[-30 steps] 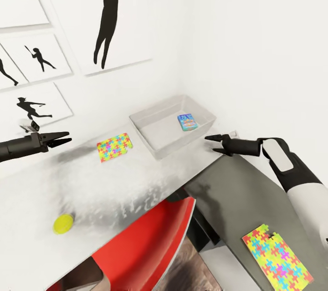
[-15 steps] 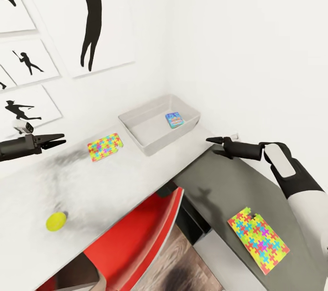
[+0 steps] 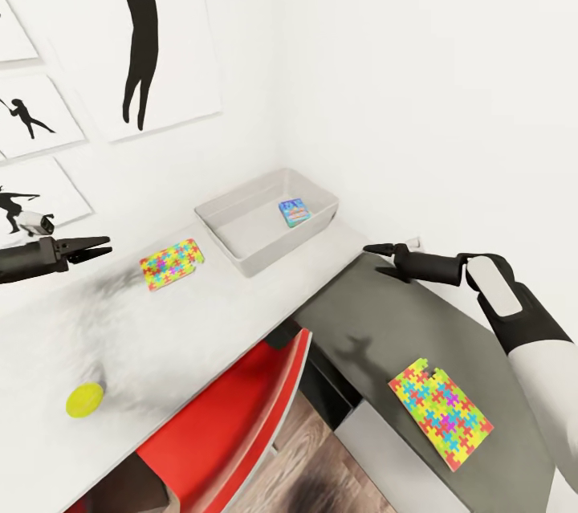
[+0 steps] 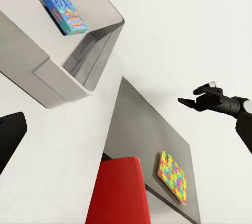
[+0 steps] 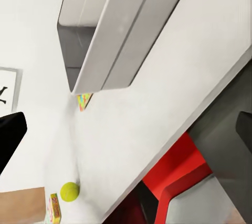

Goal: Put all the toys in the child's room - the three board games (two on the bed and one on the table), the two jigsaw puzzles on the table, and the tennis ball on the table - inside the toy box on the table in the child's room.

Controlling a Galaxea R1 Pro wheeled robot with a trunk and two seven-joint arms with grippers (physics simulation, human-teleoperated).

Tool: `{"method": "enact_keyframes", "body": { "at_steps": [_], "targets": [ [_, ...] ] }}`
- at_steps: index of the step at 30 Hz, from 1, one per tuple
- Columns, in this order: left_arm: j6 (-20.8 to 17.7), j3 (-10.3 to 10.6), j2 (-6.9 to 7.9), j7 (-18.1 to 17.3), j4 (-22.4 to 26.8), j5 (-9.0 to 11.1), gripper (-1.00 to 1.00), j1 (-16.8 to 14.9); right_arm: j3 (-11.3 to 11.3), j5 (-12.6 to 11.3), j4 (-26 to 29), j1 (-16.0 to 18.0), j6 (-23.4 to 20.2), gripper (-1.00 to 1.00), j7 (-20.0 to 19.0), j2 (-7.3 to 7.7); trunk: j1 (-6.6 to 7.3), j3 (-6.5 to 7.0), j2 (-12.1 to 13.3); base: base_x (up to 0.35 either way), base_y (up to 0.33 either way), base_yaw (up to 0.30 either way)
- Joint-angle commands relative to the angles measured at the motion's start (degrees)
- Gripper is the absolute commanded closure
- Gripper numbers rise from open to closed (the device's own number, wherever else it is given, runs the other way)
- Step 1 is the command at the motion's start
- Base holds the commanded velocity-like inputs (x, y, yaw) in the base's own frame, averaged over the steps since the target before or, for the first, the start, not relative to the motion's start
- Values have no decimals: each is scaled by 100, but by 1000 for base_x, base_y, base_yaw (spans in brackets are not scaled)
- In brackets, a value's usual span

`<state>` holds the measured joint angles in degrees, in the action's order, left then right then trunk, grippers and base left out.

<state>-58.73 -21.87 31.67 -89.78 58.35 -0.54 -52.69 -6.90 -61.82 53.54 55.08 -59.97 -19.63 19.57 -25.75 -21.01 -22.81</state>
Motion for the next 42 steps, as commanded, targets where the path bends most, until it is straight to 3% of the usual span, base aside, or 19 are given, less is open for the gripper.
{"method": "enact_keyframes", "body": {
  "at_steps": [1, 8, 11, 17, 27, 31, 42],
  "targets": [
    [-60, 0, 5, -22, 1, -7, -100, -4, -11, 51, -2, 2, -3, -100, -65, 8, -3, -9, -10, 0, 0, -21],
    [-53, -5, 14, -22, 1, -63, -100, 76, 117, 31, 59, -230, -3, -100, -78, 5, -3, -8, -10, 0, 0, -5],
    [-50, -7, 10, -22, 1, -187, -100, 180, 255, 24, 360, -528, -3, -100, -80, -1, -3, -8, -10, 0, 0, 0],
    [-43, -10, 7, -22, 0, -359, -100, 446, 702, 17, 1342, -1326, -3, -100, -247, -19, -3, -8, -10, 0, 0, 0],
    [-44, -81, 13, -22, 7, -353, -100, 850, 1285, 27, 3211, -2814, -3, -100, -939, -33, -3, -8, -10, 0, 0, -107],
    [-66, -101, 10, -22, 41, -321, -100, 875, 1411, 28, 3389, -2973, -3, -100, -1016, -75, -3, -8, -10, -36, 0, -262],
    [-94, -102, 6, -22, 53, -324, -100, 883, 1441, 29, 3448, -3033, -3, -100, -1067, -103, -3, -7, -10, -198, 0, -275]
  ]
}}
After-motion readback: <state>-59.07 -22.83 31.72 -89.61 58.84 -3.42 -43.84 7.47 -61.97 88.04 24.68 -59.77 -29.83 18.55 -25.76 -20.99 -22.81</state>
